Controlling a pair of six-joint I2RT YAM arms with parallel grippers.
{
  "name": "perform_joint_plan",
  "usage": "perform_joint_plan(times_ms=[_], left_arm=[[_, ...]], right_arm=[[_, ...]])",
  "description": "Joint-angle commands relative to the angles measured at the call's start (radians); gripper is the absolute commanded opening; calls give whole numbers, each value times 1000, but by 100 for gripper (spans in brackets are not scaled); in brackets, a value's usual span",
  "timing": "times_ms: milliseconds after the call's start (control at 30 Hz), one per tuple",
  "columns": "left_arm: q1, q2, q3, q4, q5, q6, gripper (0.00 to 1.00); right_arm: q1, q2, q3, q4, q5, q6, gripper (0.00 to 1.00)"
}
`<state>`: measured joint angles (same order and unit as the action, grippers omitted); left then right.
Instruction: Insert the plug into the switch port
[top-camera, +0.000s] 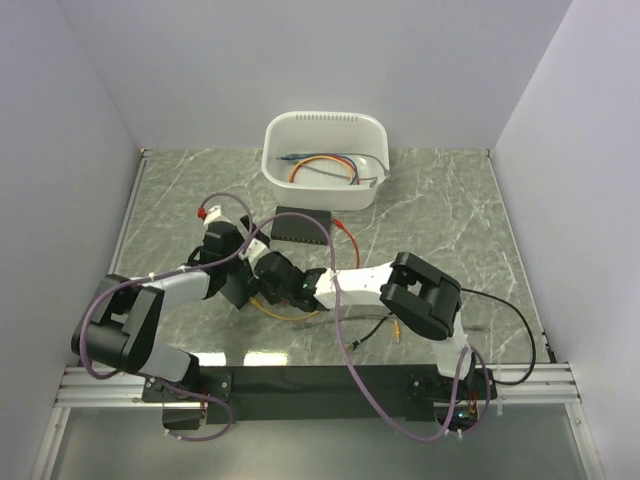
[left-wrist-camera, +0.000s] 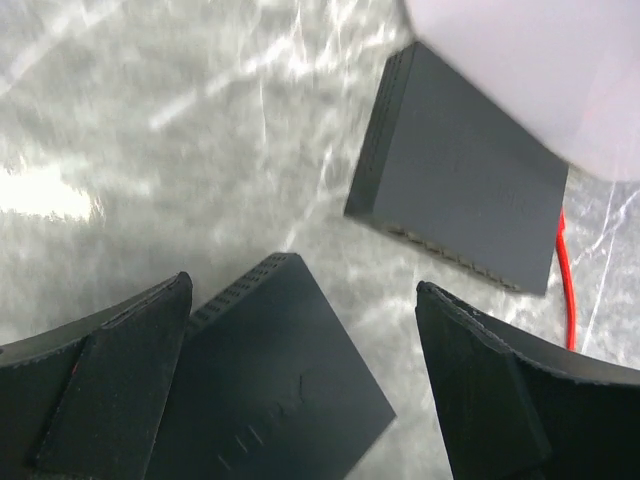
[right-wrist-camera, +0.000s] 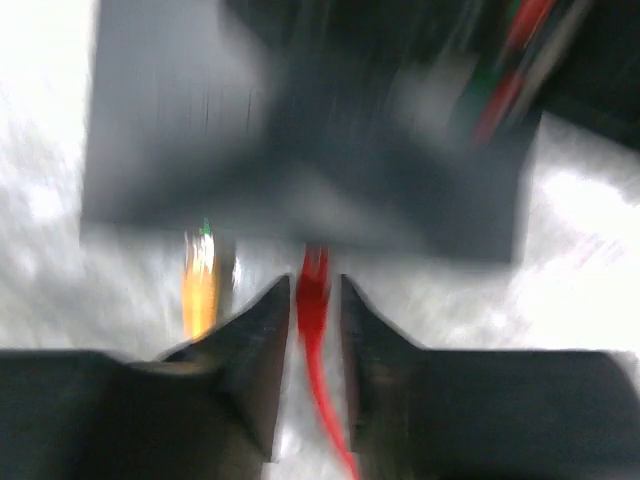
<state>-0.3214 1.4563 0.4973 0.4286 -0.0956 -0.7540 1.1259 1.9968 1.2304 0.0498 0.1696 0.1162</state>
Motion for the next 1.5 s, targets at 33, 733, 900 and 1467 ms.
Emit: perform_joint_plan(times_ms=[33, 733, 900, 1467], left_arm=[[-33, -68, 70, -463, 17, -73, 99], [-77, -629, 273, -862, -147, -45, 99], [-240, -753, 287, -927, -87, -10, 99], [-478, -962, 245, -838, 218, 136, 99]], right_arm=[[-23, -134, -11, 317, 110, 5, 40], [-176, -454, -204, -14, -1, 212, 56], [-279, -330, -129, -42, -225, 243, 57], [-278, -90, -59, 24, -463, 352, 57]])
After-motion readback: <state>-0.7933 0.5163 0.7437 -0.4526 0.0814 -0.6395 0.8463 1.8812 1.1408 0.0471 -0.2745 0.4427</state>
